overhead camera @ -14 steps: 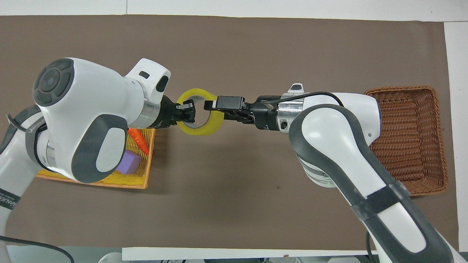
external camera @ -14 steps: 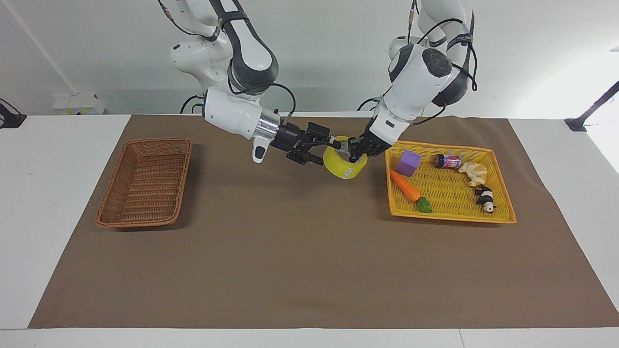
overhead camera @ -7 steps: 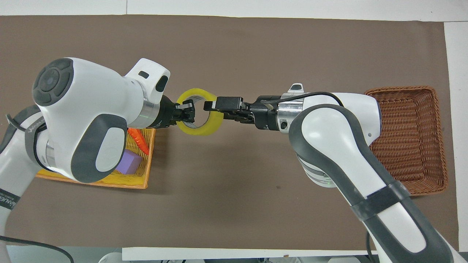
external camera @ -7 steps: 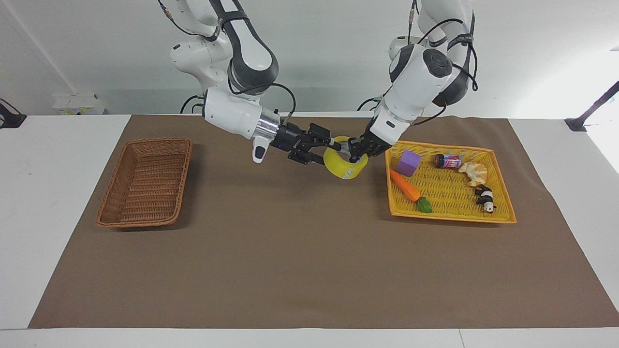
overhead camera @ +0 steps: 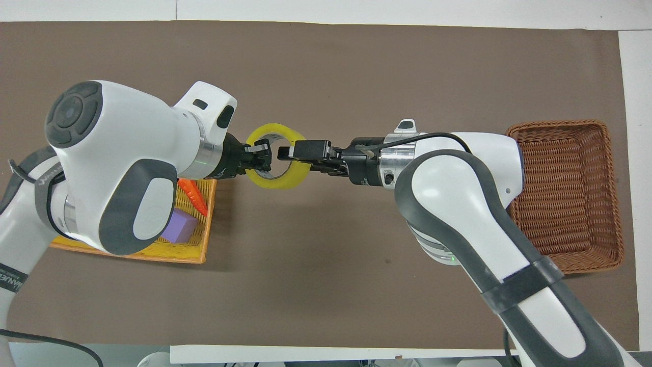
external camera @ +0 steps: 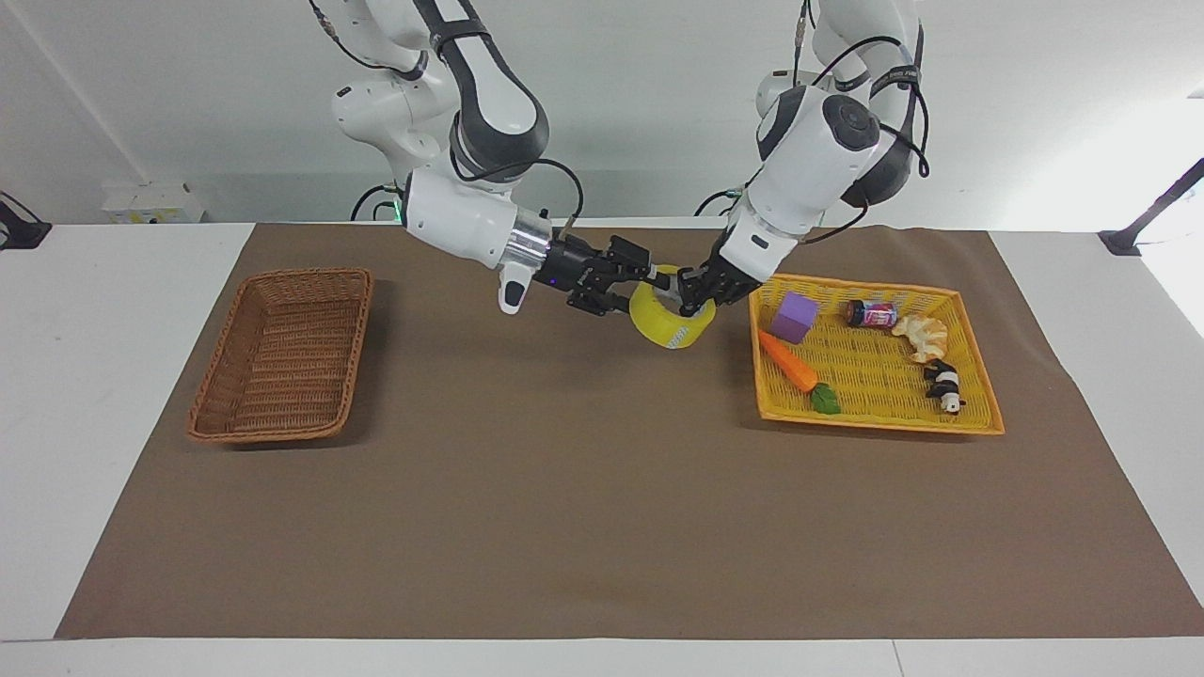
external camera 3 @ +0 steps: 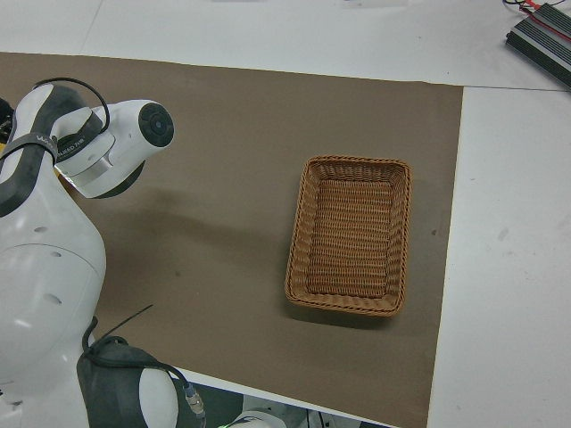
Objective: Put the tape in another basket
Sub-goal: 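Close the right gripper on the tape rim beside the left gripper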
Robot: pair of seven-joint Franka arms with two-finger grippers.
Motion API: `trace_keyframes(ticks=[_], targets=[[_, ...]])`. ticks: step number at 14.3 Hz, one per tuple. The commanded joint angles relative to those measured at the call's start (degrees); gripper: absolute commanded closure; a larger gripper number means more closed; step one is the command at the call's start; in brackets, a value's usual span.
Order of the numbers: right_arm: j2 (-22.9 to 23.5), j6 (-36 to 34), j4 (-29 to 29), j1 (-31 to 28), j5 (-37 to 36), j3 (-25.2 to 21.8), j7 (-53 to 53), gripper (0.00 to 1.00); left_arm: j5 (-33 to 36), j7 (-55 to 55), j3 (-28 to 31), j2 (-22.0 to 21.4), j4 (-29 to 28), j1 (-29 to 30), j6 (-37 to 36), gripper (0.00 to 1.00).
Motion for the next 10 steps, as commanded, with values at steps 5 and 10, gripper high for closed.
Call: trace_keyframes(ticks=[5, 10], targets=[[0.6, 0.9, 0.8, -0.1, 1.0, 0.0, 0.5, 0.23, -0.1, 0.3, 0.2, -1.9, -1.1, 0.3, -0.9, 0.98], [0.6, 1.0, 0.8, -0.2, 0.9, 0.0, 0.5, 0.31, -0.1, 0.3, 0.2, -1.9, -1.2, 0.3, -0.9, 0.98]])
